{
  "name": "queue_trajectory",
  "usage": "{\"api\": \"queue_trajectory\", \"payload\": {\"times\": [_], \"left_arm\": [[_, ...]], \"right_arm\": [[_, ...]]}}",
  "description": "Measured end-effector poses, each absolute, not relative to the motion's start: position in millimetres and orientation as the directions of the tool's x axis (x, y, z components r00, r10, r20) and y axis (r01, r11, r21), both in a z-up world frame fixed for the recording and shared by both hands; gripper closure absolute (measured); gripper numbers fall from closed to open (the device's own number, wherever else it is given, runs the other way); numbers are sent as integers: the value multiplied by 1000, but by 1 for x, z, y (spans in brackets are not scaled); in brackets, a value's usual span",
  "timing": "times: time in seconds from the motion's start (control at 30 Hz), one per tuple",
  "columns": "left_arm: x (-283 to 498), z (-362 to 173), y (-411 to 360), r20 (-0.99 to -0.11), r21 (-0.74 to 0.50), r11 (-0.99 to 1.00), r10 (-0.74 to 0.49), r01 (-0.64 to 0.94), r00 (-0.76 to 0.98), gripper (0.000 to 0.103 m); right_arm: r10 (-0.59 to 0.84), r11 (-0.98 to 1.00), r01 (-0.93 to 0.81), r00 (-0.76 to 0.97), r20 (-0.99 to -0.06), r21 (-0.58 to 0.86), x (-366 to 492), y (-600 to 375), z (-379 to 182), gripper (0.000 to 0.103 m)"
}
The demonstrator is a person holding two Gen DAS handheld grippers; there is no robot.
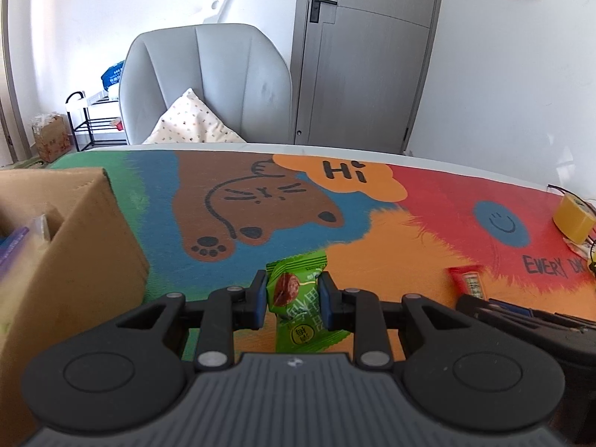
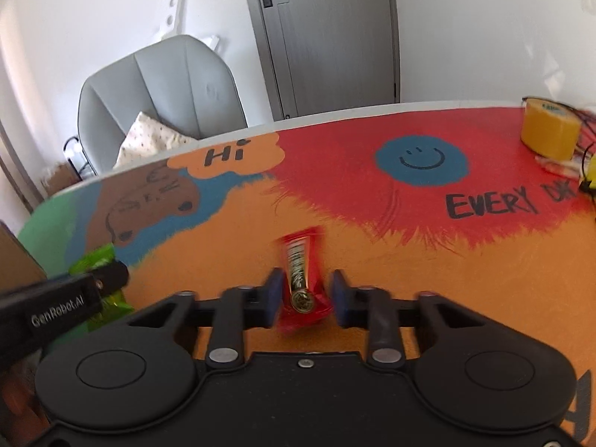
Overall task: Organize snacks
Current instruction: 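Grasp the green candy packet with the left tool while the right tool grasps the red snack bar, then lift both packets and carry them over the cardboard box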
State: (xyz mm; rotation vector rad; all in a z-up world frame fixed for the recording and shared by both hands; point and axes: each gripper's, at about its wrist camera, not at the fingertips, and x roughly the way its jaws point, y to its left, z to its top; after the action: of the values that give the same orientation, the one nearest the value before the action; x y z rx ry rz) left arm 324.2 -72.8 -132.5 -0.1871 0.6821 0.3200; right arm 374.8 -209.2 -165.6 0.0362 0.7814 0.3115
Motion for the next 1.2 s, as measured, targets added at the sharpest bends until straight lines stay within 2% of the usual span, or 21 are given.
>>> {"api": "queue_trajectory", "payload": {"times": [0.47, 1.2], "left_arm": [[300, -119, -79, -609, -56, 940, 234, -335, 758, 76], [233, -68, -78, -454, 37, 946, 304, -323, 837, 76]], "right_arm": [[274, 961, -234, 714, -645, 148, 344, -222, -146, 79], [303, 953, -267, 789, -534, 145, 282, -220, -96, 79]]}}
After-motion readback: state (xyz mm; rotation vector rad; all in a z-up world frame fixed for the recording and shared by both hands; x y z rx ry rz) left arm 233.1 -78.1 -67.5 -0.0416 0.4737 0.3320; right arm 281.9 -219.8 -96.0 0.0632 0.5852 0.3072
